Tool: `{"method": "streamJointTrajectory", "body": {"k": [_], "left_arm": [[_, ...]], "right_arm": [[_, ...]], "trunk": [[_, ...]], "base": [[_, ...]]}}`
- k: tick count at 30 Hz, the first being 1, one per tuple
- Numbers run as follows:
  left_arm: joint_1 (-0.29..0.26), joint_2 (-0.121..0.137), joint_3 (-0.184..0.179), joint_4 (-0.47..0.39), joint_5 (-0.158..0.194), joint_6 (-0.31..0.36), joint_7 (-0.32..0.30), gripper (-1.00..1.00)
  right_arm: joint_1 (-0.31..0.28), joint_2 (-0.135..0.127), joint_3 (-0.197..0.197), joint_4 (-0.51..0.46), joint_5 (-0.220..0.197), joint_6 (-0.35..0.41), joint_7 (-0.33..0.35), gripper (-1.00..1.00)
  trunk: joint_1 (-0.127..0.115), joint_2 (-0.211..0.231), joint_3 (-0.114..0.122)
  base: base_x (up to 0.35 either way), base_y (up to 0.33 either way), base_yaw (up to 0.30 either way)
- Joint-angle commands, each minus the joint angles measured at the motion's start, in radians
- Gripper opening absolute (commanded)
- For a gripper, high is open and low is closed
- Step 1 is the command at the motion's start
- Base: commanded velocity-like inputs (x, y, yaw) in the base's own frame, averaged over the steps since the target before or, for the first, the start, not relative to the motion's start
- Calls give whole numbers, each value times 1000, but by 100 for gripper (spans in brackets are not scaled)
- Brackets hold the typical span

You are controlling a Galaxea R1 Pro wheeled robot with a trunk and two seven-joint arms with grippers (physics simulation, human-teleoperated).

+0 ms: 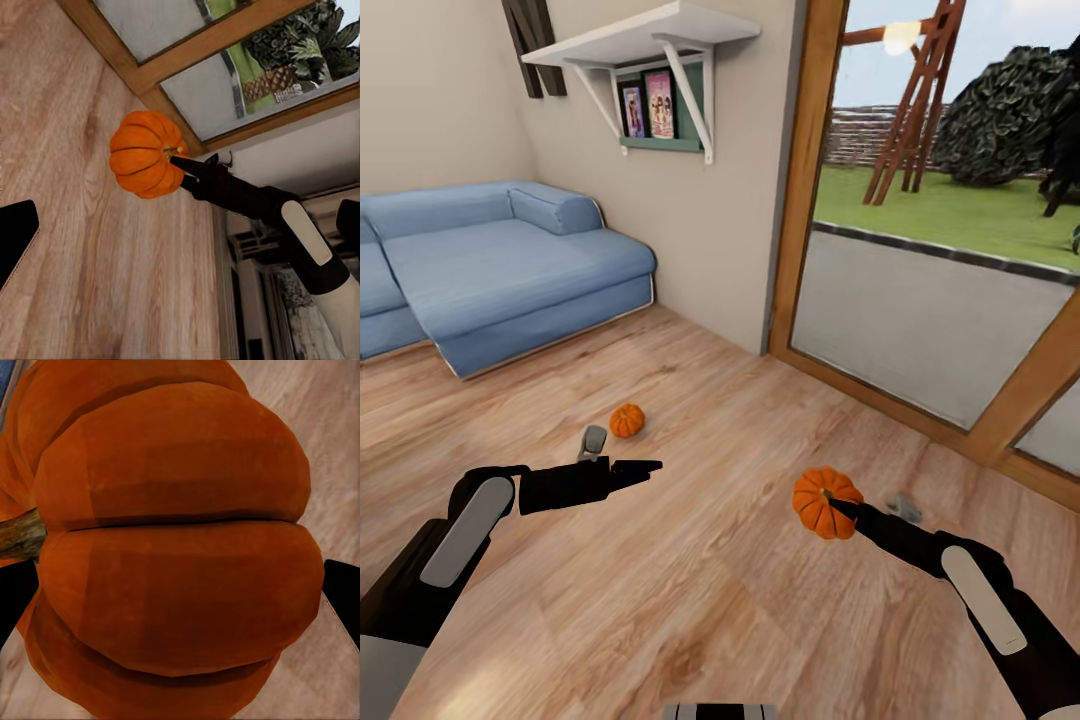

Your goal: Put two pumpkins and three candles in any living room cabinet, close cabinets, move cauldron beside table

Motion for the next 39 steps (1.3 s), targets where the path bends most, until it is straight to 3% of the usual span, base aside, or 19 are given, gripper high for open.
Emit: {"method": "streamJointTrajectory", "body": {"k": [1, 17, 39], "left_arm": [[-1, 0, -1, 0, -4, 2, -6, 100], [-1, 0, -1, 0, -4, 2, -6, 100], [-1, 0, -1, 1, -4, 2, -6, 100]], "right_arm": [[-1, 0, 0, 0, -5, 2, 2, -100], [-1, 3, 0, 0, -1, 2, 3, -100], [-1, 2, 24, 0, -4, 1, 1, -100]], "trunk": [[0, 0, -1], [0, 0, -1], [0, 0, 1]], "base": [[269, -196, 201], [269, -196, 262], [271, -82, 49]]}}
